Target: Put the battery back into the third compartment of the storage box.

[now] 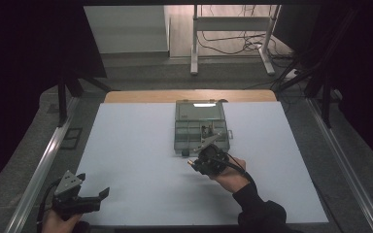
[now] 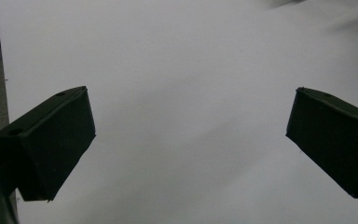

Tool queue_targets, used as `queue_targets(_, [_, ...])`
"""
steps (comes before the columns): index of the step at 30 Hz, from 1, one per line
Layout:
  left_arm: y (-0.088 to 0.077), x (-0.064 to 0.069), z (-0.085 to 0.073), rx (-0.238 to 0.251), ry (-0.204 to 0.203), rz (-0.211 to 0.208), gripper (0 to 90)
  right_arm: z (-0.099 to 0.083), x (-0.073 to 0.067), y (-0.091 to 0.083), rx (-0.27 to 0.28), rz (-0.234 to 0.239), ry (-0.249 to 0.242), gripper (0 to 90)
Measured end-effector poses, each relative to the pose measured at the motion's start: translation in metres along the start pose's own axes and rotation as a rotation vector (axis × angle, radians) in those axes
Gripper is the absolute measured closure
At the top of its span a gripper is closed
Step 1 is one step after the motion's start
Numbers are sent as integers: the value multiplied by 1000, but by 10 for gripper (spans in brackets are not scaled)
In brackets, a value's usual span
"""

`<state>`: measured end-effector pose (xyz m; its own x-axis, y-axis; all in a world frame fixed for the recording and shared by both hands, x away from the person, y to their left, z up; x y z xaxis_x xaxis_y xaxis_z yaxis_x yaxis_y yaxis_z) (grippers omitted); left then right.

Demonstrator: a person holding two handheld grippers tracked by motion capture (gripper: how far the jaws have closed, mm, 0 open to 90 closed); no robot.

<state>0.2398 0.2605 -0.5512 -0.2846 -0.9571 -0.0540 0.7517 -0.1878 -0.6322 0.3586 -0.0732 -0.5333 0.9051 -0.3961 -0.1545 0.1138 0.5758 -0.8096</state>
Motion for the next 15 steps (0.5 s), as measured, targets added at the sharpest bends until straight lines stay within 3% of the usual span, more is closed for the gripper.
queue_targets(15, [0, 0, 0, -2, -1, -4, 18, 7, 22, -10, 35, -24, 57, 765])
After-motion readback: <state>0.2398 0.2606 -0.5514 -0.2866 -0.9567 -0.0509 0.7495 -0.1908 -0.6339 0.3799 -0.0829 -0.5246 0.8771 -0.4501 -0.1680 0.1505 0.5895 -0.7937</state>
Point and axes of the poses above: each handheld gripper's, and its own axes: y roughly forward along the jaws, z roughly out of its top, x roughly to its right, the point moved 8 cm from there along y, roughly forward along the jaws, and after that the axes turned 10 degrees about z, right-handed, at the moved point
